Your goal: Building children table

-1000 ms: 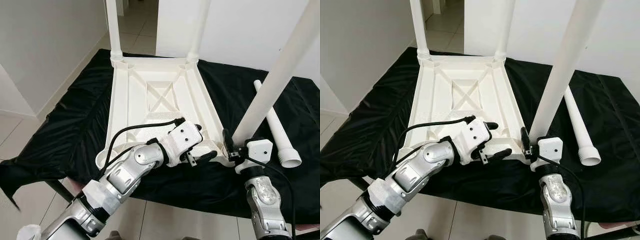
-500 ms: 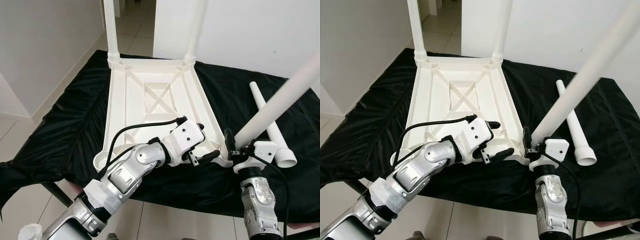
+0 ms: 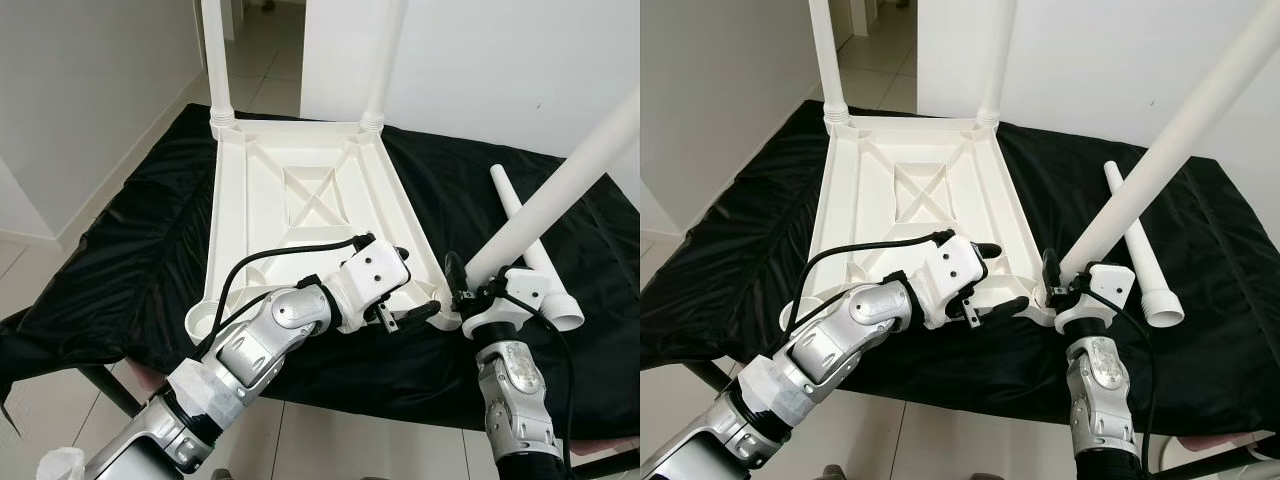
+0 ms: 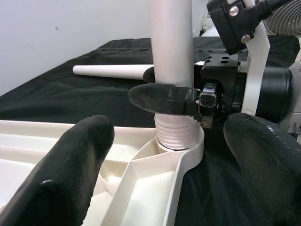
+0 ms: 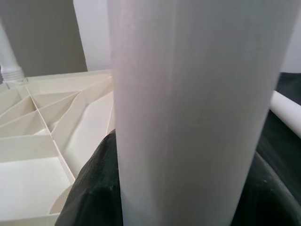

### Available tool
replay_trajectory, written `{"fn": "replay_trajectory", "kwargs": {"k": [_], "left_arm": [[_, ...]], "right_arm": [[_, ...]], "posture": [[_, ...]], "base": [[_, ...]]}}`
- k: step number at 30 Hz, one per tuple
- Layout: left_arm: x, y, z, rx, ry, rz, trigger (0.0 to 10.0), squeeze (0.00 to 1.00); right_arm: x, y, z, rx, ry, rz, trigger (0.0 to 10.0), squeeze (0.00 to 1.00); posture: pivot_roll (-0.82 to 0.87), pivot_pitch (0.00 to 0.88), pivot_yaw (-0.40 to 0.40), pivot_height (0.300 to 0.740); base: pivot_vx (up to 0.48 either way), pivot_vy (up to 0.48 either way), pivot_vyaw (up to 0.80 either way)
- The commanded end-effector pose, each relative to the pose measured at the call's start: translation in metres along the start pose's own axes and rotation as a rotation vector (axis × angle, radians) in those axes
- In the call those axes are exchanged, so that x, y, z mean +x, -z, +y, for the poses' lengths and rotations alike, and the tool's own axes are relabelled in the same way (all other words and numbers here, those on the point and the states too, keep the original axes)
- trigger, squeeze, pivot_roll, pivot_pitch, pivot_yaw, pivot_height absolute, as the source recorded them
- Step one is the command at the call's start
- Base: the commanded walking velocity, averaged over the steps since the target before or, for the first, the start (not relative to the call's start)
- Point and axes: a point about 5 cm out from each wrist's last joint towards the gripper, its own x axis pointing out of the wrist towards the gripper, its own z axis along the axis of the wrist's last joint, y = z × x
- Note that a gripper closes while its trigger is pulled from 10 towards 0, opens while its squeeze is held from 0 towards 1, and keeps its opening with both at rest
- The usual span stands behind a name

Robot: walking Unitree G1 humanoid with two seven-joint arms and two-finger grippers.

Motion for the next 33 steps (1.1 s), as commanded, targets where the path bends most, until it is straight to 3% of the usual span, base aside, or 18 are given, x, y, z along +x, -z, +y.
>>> {"fn": "replay_trajectory", "kwargs": {"k": [1,9,13,19,20,28,33], "left_arm": [[0.002,-0.005,-0.009,0.020,0.186,-0.007,10.0,0.00],[0.002,-0.006,-0.009,0.022,0.185,-0.009,10.0,0.00],[0.001,-0.006,-0.010,0.022,0.185,-0.010,10.0,0.00],[0.001,-0.007,-0.009,0.024,0.184,-0.011,10.0,0.00],[0.001,-0.008,-0.008,0.025,0.183,-0.013,10.0,0.00],[0.002,-0.009,-0.008,0.028,0.179,-0.014,10.0,0.00],[0.001,-0.009,-0.008,0.028,0.180,-0.014,10.0,0.00]], "right_arm": [[-0.019,0.045,-0.003,-0.014,0.008,0.252,10.0,0.00],[-0.030,0.044,0.005,-0.129,-0.107,0.177,10.0,0.00],[-0.034,0.046,0.006,-0.128,-0.114,0.179,10.0,0.00],[-0.040,0.051,0.005,-0.080,-0.102,0.183,10.0,0.00],[-0.042,0.052,0.004,-0.022,-0.081,0.179,10.0,0.00],[-0.050,0.054,-0.005,0.112,0.023,0.131,10.0,0.00],[-0.050,0.055,-0.004,0.066,0.009,0.140,10.0,0.00]], "posture": [[0.03,0.004,-0.020,0.740],[0.03,0.000,-0.021,0.740],[0.03,0.000,-0.021,0.740],[0.03,0.006,-0.016,0.740],[0.02,0.009,-0.015,0.740],[0.03,0.012,-0.014,0.740],[0.02,0.015,-0.013,0.740]], "base": [[0.000,0.000,0.00],[0.000,0.000,0.00],[0.000,0.000,0.00],[0.000,0.000,0.00],[0.000,0.000,0.00],[0.000,0.000,0.00],[0.000,0.000,0.00]]}}
